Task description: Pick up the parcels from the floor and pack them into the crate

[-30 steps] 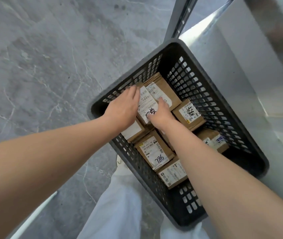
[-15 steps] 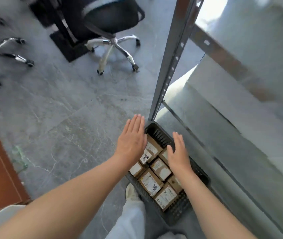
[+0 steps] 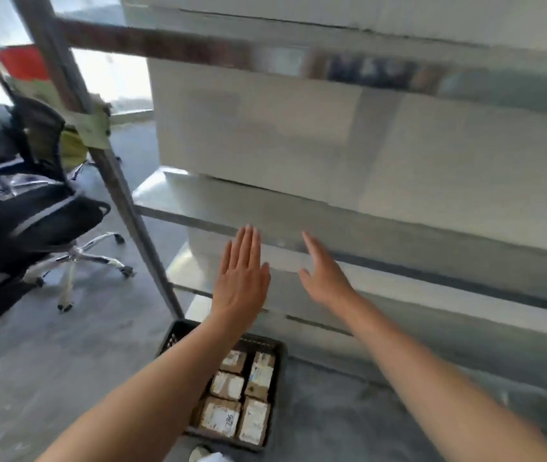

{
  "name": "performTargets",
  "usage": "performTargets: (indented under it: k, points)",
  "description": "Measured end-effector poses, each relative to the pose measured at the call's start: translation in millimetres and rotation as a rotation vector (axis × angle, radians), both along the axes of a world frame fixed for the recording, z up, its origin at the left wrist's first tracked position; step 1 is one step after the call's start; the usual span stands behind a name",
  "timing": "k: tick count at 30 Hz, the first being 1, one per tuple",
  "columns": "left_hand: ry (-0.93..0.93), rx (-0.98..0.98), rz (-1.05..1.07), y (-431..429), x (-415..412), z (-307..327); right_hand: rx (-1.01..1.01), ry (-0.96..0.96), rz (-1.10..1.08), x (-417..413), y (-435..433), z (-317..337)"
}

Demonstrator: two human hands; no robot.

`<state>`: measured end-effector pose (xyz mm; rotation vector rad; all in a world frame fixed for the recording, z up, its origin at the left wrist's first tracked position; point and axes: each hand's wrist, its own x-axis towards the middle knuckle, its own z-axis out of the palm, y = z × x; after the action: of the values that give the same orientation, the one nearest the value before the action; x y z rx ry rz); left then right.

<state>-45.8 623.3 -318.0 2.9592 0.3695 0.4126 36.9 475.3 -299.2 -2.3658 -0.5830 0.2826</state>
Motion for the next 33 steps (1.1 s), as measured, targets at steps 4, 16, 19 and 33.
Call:
performTargets:
  k: [4,16,19,33]
  points:
    - [-0.149,-0.037,-0.283,-155.0,22.4,42.3,0.029,-0.132,-0.237,-19.4,-151.9,63.1]
    - [-0.399,-0.029,-1.030,-524.9,36.1,158.8,0.046,-0.341,-1.009,-129.1,-498.8,157.8]
    - [-0.318,-0.050,-1.164,-600.9,37.0,152.3,0.021,-0.329,-1.140,-158.1,-554.9,148.6]
    - [-0.123,-0.168,-1.585,-857.4,124.9,45.5,-0.180,0.098,-1.613,-172.9,-806.3,41.9]
